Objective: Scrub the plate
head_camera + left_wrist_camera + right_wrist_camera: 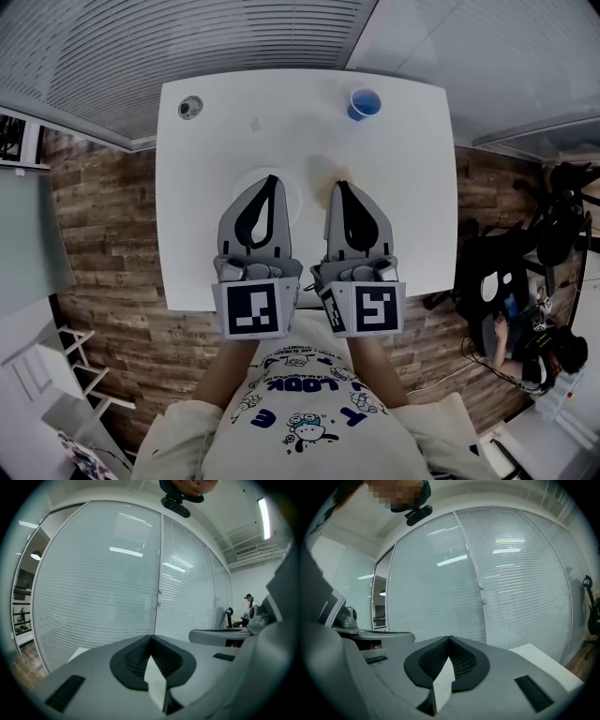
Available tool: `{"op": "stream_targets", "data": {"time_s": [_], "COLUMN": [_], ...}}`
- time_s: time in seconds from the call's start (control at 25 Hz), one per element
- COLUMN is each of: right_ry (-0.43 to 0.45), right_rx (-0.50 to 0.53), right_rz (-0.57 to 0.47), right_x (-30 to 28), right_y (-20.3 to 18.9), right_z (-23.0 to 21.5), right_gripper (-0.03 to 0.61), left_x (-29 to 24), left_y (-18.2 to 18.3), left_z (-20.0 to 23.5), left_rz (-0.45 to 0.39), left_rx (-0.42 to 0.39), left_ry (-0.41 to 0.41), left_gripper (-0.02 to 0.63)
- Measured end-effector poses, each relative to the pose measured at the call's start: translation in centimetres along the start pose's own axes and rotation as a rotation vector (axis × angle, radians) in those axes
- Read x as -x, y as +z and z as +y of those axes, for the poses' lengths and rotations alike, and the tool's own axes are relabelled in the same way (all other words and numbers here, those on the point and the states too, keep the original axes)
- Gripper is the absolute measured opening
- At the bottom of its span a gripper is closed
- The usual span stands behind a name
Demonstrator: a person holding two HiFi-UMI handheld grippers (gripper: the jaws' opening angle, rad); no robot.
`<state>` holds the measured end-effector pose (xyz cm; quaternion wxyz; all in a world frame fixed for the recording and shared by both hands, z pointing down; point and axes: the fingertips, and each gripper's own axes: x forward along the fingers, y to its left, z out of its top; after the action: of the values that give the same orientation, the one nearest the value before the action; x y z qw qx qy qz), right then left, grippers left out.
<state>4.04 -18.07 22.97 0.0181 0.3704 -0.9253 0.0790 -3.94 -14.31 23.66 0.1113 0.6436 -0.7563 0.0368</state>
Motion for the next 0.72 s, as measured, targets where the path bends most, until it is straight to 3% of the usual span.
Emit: {"op": "stream_targets", "data": {"time_s": [0.72], "right_ry": [-0.011], "right_rx": [-0.018], "right_rz": [0.019], "right_x": [0.15], "right_y": [-0.43], "right_z": [-0.2], "right_gripper": [-0.002], "left_x": [0.41], "left_y": [-0.28], "left_z": [0.25], "left_rz": [0.011], "left_rx": [0.003], "left_ry": [0.013], "left_gripper": [0.026]}}
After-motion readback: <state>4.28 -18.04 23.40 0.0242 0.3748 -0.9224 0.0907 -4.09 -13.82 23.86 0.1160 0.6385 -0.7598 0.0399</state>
